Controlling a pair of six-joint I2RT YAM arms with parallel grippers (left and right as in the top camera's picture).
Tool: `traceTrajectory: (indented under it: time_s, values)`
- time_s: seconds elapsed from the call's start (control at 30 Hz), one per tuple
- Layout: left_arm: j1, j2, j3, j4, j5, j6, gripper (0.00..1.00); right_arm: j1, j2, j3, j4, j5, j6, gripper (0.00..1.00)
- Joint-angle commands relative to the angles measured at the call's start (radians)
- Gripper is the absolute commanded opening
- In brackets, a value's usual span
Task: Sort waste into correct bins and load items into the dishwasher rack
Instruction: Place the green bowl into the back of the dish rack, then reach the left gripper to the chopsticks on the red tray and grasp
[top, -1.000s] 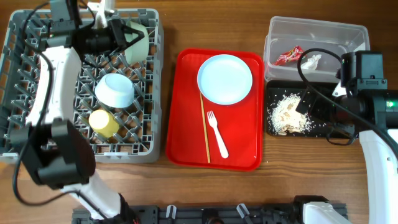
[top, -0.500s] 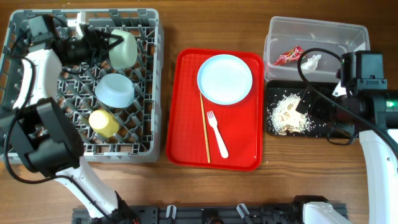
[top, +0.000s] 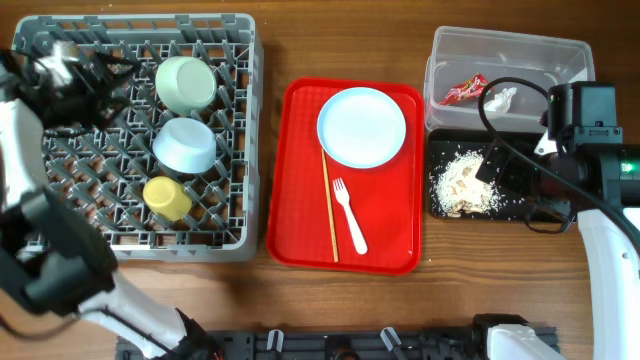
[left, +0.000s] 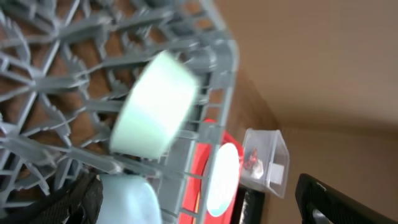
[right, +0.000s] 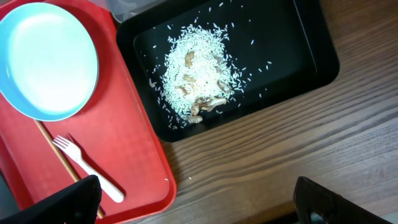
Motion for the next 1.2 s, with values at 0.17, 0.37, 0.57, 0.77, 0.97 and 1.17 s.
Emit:
traceTrajectory:
  time_s: [0.17,0.37,0.57,0.77,0.97,1.17]
  values:
    - [-0.384,-0.358,0.005,-0.059,-0.412,0.021,1.00,-0.004,0.001,0.005,-0.002,0.018,0.061,1.00]
    - [-0.735,-0.291,0.005,-0.040,-0.529,0.019,1.00,-0.004,0.001,0.005,-0.012,0.018,0.079,1.00]
    - [-0.975,-0.164,-0.016,-0.287,-0.769,-0.325,1.00,-0.004,0.001,0.005,-0.019,0.026,0.072,1.00]
    - [-1.126,-0.076,-0.147,-0.283,-0.855,-0.503,1.00,-0.004,0.001,0.005,-0.019,0.026,0.071,1.00]
    - [-1.183,-0.069,-0.332,-0.086,-0.873,-0.537,1.00,-0.004,0.001,0.005,-0.020,0.025,0.072,1.00]
    - [-1.208,-0.069,-0.476,0.035,-0.942,-0.537,1.00,-0.004,0.001,0.005,-0.024,0.025,0.072,1.00]
